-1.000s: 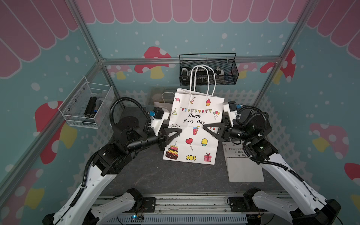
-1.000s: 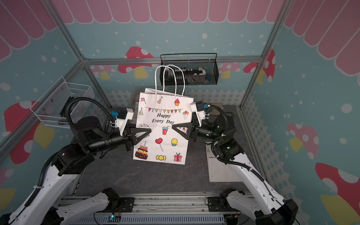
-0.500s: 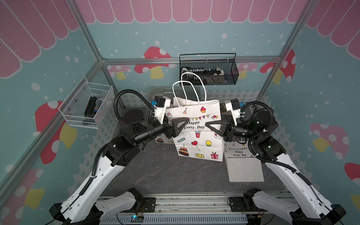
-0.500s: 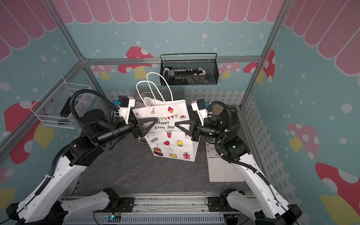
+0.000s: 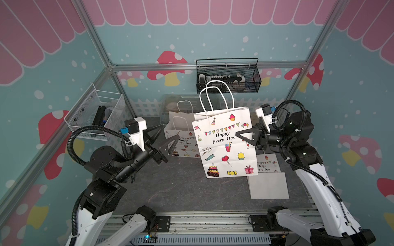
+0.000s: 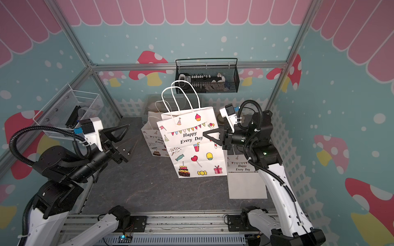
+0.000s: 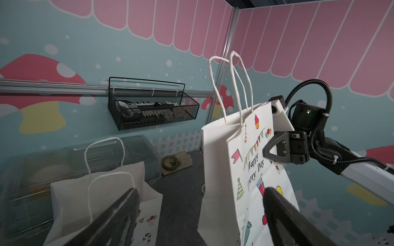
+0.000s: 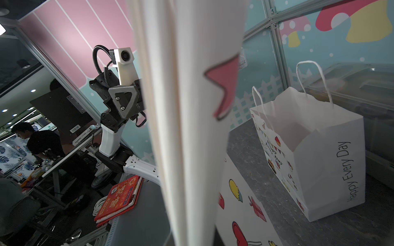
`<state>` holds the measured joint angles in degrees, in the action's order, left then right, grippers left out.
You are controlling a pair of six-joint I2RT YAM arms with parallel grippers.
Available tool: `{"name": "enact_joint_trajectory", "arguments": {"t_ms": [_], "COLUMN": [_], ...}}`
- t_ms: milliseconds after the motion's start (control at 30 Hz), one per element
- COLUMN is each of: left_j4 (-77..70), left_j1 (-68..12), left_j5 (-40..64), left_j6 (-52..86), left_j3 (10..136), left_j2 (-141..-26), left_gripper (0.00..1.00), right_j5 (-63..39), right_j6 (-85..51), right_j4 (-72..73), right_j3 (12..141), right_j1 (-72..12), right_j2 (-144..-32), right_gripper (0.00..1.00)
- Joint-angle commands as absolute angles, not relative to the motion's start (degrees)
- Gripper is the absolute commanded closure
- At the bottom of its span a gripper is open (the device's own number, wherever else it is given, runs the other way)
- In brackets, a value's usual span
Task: Put away the paper bag
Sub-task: Press the paper bag.
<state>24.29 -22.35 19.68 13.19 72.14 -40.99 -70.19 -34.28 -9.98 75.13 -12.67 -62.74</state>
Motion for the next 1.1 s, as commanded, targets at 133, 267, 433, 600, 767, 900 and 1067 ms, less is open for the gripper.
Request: {"name": "enact_joint_trajectory", "arguments": {"t_ms": [133,267,433,600,767,900,1067], "left_j4": [20.11,14.79,2.35,-13.02,-21.47,-20.76,-17.49], "left_j1": [-12.32,-10.68,-10.68,-10.80,-11.98,-16.06,-22.03], "left_j5": [46.07,53.67,55.08,53.82,53.54,52.64,50.26], "left_j6": [16.03,18.54,23.90,32.81,37.29,35.22,30.88], "left_j3": [62.70,59.40,54.48,50.91,49.28,50.20,52.44], "left_j2": [-41.63,-43.90,-41.98,-41.76,-42.39,-43.97,-45.57], "left_gripper": [0.07,0.07,0.07,0.07,0.13,0.15,0.19], "right_j5": [-81.89,-82.44,-81.28,-79.61,-77.25,-76.09,-74.96], "right_j6": [-43.51,-49.51,-55.43,-65.87,-65.95,-66.53,-66.88], "right_j4": [4.02,9.85,14.66,27.40,27.49,27.47,27.27], "right_j3": [78.74,81.39,83.81,80.51,78.41,78.33,78.16], "right_j1": [-11.89,-11.91,-11.95,-13.86,-17.40,-19.65,-21.09], "right_j2": [-65.57,-67.90,-70.71,-70.55,-68.50,-67.86,-68.02], "right_gripper": [1.00,1.00,1.00,1.00,1.00,1.00,1.00]}}
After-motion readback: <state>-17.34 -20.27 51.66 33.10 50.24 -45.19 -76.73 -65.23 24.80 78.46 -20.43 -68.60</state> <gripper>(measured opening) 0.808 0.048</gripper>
